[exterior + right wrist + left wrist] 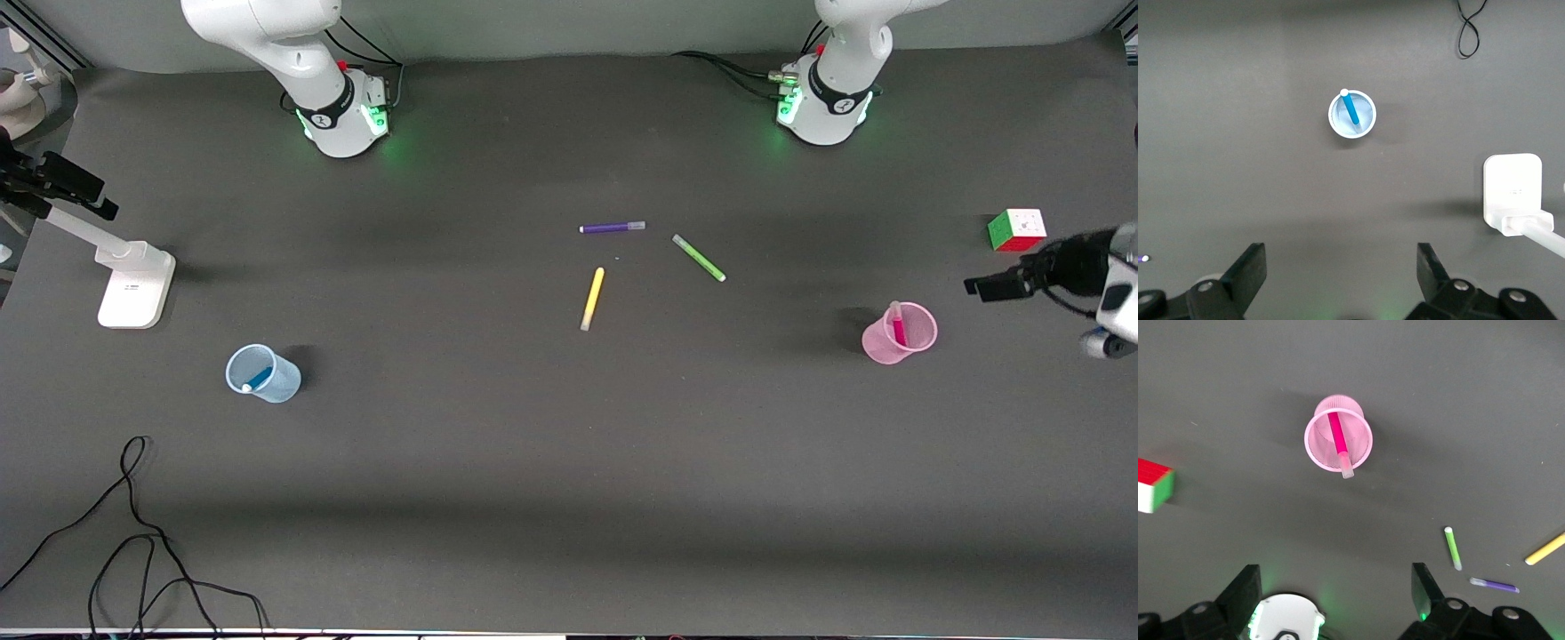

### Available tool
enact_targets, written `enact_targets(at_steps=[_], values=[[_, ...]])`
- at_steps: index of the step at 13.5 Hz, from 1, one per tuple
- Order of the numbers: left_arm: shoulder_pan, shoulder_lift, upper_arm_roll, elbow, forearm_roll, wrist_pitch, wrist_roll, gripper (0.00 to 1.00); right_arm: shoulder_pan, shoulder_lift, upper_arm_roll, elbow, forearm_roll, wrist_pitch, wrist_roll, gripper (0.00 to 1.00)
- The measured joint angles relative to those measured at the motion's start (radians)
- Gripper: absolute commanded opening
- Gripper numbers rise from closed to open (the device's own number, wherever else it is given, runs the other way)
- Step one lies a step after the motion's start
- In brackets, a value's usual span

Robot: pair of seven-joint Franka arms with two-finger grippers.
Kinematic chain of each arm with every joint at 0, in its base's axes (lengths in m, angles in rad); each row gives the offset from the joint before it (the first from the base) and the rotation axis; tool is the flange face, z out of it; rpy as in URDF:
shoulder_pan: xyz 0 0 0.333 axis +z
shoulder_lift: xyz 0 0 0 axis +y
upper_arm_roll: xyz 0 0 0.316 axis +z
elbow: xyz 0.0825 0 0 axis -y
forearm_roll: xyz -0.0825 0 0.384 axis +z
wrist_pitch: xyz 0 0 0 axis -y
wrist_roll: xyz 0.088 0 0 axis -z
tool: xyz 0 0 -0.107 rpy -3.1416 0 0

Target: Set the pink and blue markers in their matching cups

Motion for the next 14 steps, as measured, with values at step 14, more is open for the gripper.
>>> enact_targets(at_steps=[14], values=[[-0.124, -0.175, 0.001, -0.037, 0.115, 0.188, 0.064, 1.0, 0.008, 0.011, 0.074, 0.014, -0.042, -0.001, 0.017, 1.0]])
